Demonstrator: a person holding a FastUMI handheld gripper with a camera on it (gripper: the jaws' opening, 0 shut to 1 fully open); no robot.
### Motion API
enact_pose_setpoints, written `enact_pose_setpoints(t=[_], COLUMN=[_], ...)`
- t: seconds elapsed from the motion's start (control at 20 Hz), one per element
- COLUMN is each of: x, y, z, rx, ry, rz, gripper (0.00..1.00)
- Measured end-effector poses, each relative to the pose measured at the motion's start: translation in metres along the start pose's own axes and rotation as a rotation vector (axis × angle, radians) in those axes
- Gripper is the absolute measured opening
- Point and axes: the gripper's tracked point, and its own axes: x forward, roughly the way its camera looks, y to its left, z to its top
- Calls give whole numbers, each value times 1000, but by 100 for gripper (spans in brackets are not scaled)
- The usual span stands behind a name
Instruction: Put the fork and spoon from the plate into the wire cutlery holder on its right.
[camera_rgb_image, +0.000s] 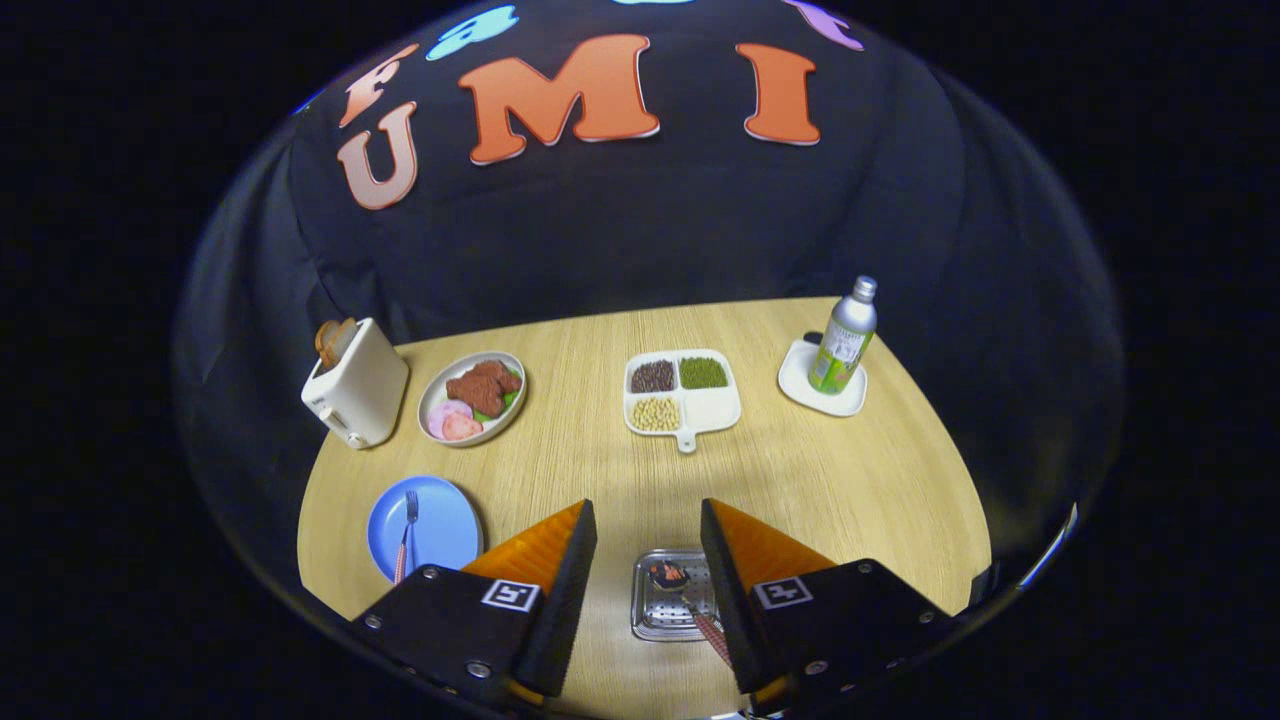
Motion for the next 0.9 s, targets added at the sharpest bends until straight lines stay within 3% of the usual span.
enact_pose_setpoints(t=[0.15,0.25,0.5,0.9], x=[-16,-26,-41,-44], y=[11,20,61,141], z=[27,44,71,71], rx=[-24,-48,-100,-152], ry=[-140,-242,-392,-426], rz=[-11,-23,-18,94], gripper=[83,89,90,91])
